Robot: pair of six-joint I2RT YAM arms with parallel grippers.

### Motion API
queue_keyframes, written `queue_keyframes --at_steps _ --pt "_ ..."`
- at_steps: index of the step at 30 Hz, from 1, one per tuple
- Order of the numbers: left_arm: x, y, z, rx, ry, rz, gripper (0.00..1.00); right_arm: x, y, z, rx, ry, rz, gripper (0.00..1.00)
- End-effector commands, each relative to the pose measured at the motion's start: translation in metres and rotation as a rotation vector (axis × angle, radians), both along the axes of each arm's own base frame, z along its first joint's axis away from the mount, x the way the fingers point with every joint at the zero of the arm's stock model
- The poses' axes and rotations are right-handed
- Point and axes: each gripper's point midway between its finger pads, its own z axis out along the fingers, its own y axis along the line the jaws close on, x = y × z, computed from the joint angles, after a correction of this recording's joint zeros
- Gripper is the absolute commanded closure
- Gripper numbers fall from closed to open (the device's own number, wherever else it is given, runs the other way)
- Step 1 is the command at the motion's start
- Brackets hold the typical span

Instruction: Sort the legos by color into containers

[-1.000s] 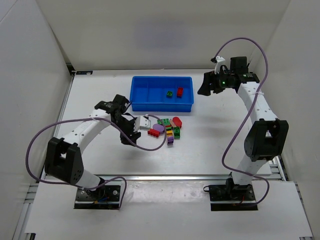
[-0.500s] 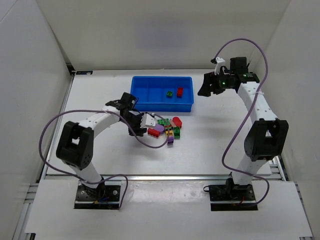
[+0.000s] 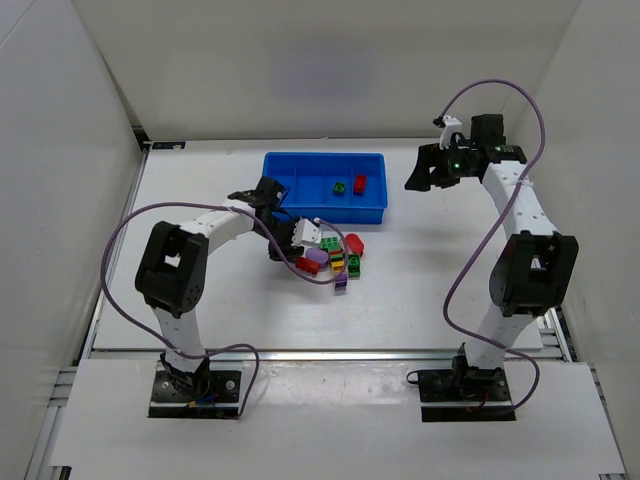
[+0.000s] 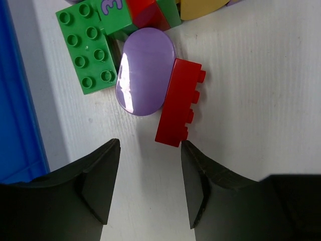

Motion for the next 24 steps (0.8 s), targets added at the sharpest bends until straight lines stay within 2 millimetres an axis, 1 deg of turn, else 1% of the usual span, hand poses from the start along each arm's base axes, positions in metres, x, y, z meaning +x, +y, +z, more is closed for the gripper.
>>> queue_keyframes --at_steps 1,7,8,15,20,24 --pt "0.001 -0.015 0.01 -0.046 -0.023 -0.053 0.38 0.005 -0.001 0.016 0.017 -0.028 0.01 0.2" --pt "-0.012 -0.019 0.007 -0.043 -0.007 -0.082 0.38 0.005 0.0 0.013 0.02 -0.019 0.015 0.2" --pt "-0.014 -0.02 0.007 -0.043 -0.008 -0.087 0.38 0.008 -0.011 0.013 0.022 -0.018 -0.01 0.2" --pt "-0.03 -0.026 0.0 -0.022 0.027 -0.106 0.4 0.007 -0.016 0.009 0.026 -0.006 -0.019 0.21" --pt "-0.033 -0.027 0.0 -0.012 0.046 -0.089 0.42 0.007 -0.019 0.009 0.029 -0.004 -0.025 0.21" --pt "-0.038 -0.024 0.002 -0.008 0.079 -0.042 0.43 0.006 -0.019 0.008 0.037 0.002 -0.026 0.21"
